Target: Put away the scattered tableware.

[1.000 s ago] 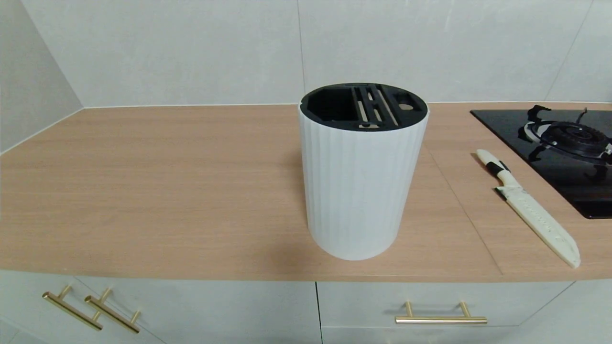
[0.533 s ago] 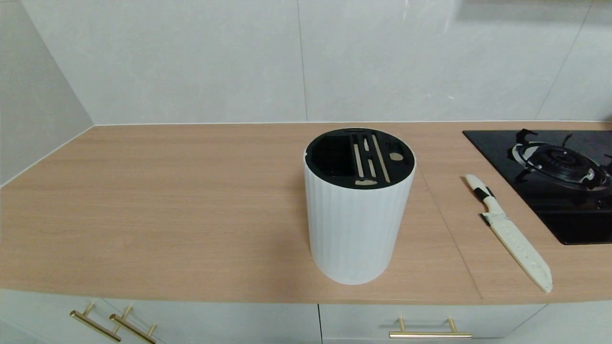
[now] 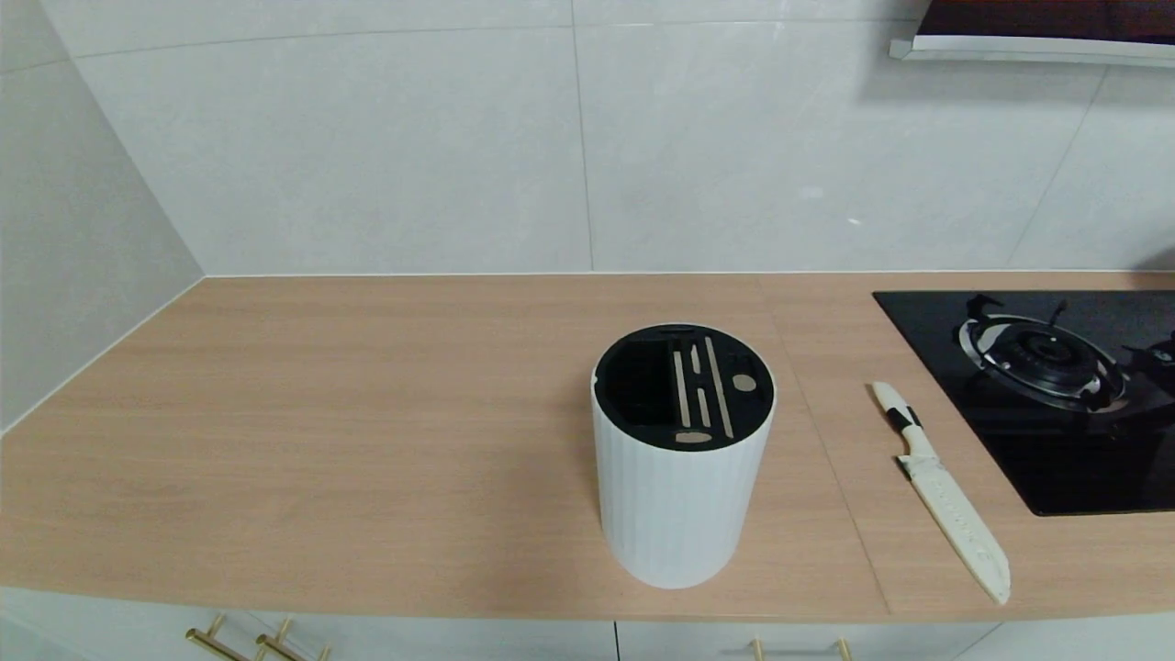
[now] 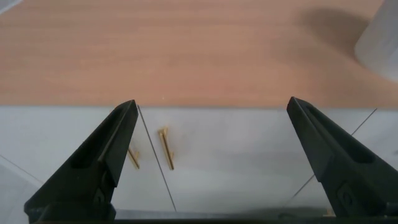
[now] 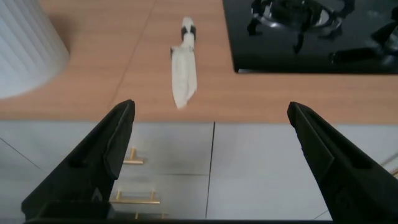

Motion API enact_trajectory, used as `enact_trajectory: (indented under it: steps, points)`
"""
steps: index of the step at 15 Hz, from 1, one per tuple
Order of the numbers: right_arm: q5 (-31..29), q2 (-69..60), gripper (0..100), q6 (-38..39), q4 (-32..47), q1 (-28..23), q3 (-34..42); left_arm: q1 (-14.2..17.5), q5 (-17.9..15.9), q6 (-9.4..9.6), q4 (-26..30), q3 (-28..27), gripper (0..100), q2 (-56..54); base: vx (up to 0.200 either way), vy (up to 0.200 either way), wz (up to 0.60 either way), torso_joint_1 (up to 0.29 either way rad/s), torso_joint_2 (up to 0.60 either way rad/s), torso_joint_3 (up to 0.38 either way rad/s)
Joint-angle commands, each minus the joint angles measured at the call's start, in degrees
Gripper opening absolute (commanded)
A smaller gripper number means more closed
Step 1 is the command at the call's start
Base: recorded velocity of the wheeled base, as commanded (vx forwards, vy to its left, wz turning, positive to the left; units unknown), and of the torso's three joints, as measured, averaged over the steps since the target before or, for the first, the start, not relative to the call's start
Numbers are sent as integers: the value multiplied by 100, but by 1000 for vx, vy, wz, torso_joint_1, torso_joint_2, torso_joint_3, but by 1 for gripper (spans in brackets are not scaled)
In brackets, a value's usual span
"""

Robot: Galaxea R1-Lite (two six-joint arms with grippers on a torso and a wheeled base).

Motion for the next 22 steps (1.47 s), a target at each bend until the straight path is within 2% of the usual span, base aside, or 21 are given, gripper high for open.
enact_trajectory:
  steps: [1,11,20,21,22]
  points:
    - [1,9,100,-4,-1,0,0,4,2,-1,-2,0,100,0,0,0,0,290,-593,-305]
    - [1,9,100,-4,-1,0,0,4,2,-1,-2,0,100,0,0,0,0,224,-454,-231]
    - [-34,9,100,-179,-1,0,0,4,2,-10,-2,0,100,0,0,0,0,12,-28,-12]
    - [-25,62,100,-74,-106,9,-299,4,2,-10,-2,0,100,0,0,0,0,0,0,0]
    - [10,378,100,234,-98,97,-967,4,2,-10,-2,0,100,0,0,0,0,0,0,0]
